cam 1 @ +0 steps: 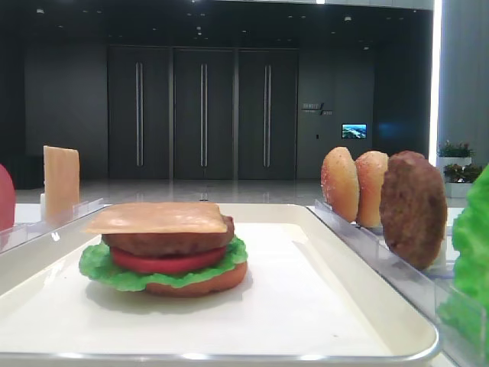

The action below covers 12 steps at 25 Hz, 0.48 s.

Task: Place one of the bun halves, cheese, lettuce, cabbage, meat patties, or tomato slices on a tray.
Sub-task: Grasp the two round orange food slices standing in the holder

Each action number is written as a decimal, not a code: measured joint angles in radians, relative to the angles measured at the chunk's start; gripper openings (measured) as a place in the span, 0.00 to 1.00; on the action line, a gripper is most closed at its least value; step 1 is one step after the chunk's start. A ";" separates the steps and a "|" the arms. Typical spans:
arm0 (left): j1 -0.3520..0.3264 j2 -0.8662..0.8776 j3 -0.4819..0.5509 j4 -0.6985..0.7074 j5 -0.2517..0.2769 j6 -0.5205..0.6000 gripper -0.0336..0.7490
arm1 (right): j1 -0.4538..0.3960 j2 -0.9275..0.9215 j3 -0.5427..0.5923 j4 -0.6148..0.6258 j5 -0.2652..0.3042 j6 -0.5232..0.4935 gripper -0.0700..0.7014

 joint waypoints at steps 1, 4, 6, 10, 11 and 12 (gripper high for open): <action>0.000 0.000 0.000 0.000 0.000 0.000 0.03 | 0.000 0.000 0.000 0.000 0.000 0.000 0.56; 0.000 0.000 0.000 0.000 0.000 0.000 0.03 | 0.000 0.000 0.000 0.000 0.000 0.000 0.56; 0.000 0.000 0.000 0.000 0.000 0.000 0.03 | 0.000 0.000 0.000 0.000 0.000 0.000 0.56; 0.000 0.000 0.000 0.000 0.000 0.000 0.03 | 0.000 0.000 0.000 0.000 0.000 0.000 0.56; 0.000 0.000 0.000 0.000 0.000 0.000 0.03 | 0.000 0.000 0.000 0.000 0.000 0.000 0.56; 0.000 0.000 0.000 0.000 0.000 0.000 0.03 | 0.000 0.000 0.000 0.000 0.000 0.000 0.56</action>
